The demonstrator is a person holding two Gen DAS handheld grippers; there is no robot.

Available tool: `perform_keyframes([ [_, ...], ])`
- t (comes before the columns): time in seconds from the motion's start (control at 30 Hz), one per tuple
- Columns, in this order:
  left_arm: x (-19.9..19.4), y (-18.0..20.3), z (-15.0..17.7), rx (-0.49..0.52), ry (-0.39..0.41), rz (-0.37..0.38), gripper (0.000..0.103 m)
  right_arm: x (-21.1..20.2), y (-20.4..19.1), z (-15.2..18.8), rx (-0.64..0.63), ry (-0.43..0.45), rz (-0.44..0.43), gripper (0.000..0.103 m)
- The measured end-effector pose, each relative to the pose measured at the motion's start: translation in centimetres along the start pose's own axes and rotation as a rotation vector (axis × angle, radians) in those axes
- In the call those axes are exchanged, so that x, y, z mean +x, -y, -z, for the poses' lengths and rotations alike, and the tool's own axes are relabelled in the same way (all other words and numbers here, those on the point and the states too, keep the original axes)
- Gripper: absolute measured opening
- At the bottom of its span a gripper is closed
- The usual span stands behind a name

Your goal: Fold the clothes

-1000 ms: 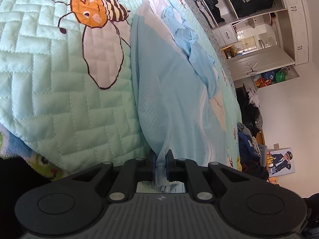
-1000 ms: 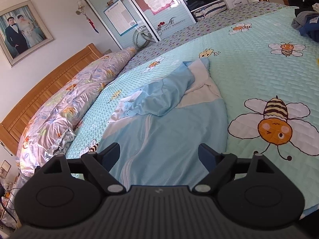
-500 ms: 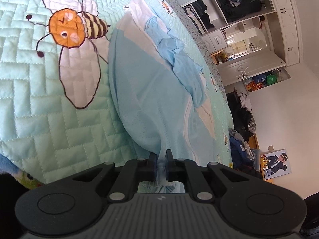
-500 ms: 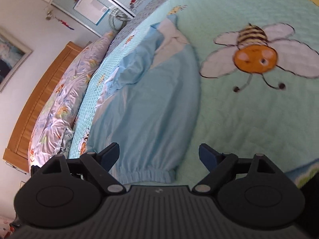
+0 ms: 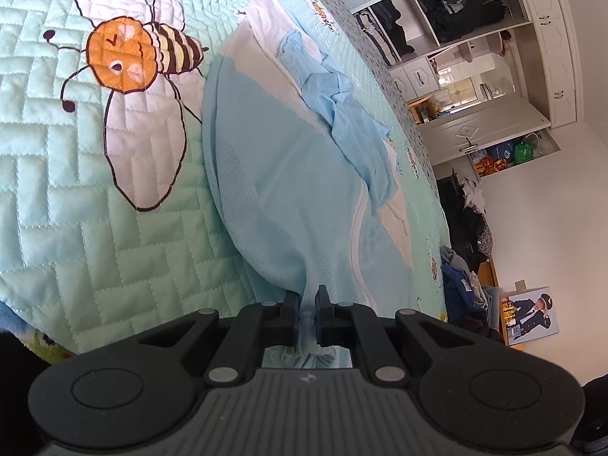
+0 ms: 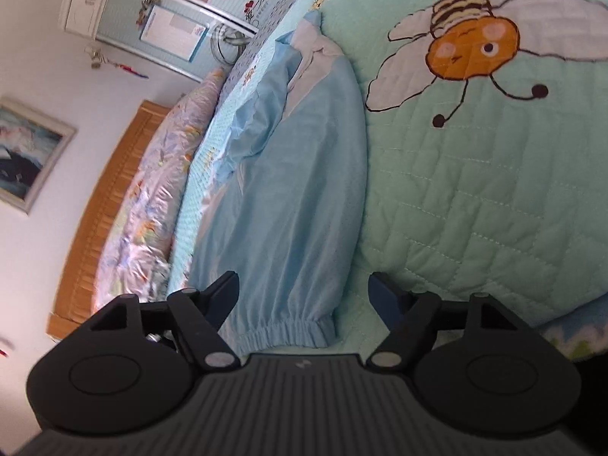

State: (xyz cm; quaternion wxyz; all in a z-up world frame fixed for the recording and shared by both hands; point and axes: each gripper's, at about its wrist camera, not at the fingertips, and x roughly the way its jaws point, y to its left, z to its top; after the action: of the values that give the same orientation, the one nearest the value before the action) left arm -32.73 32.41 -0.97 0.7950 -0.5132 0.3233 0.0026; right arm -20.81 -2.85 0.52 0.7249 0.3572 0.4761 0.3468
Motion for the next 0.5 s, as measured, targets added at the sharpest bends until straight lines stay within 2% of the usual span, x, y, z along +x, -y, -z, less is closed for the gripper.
perform_keyframes([
  [0.13,0.3,-0.3,0.2,-0.01,-0.004,-0.002,0.008,0.7,0.5,-0.4,0.06,0.014,-0.044,0.077],
  [0.2,0.3,-0.4,0.2,-0.01,-0.004,-0.002,0.008,1.0,0.4,-0.4,0.059,0.016,-0.052,0.08],
  [0.27,0.4,-0.5,0.2,-0.01,-0.005,-0.001,0.008,1.2,0.2,-0.4,0.05,0.014,-0.06,0.087],
  [0.33,0.5,-0.5,0.2,-0.011,-0.005,0.002,0.008,1.4,-0.2,-0.4,0.037,0.009,-0.061,0.087],
  [0.4,0.4,-0.6,0.2,-0.013,-0.003,0.01,0.008,1.8,-0.3,-0.5,0.034,-0.005,-0.068,0.075],
  [0.47,0.4,-0.8,0.2,-0.015,-0.003,0.015,0.008,2.2,0.0,-0.3,0.045,-0.03,-0.058,0.044],
  [0.5,0.4,-0.9,0.2,-0.015,-0.003,0.017,0.008,2.4,0.1,-0.2,0.05,-0.042,-0.052,0.038],
])
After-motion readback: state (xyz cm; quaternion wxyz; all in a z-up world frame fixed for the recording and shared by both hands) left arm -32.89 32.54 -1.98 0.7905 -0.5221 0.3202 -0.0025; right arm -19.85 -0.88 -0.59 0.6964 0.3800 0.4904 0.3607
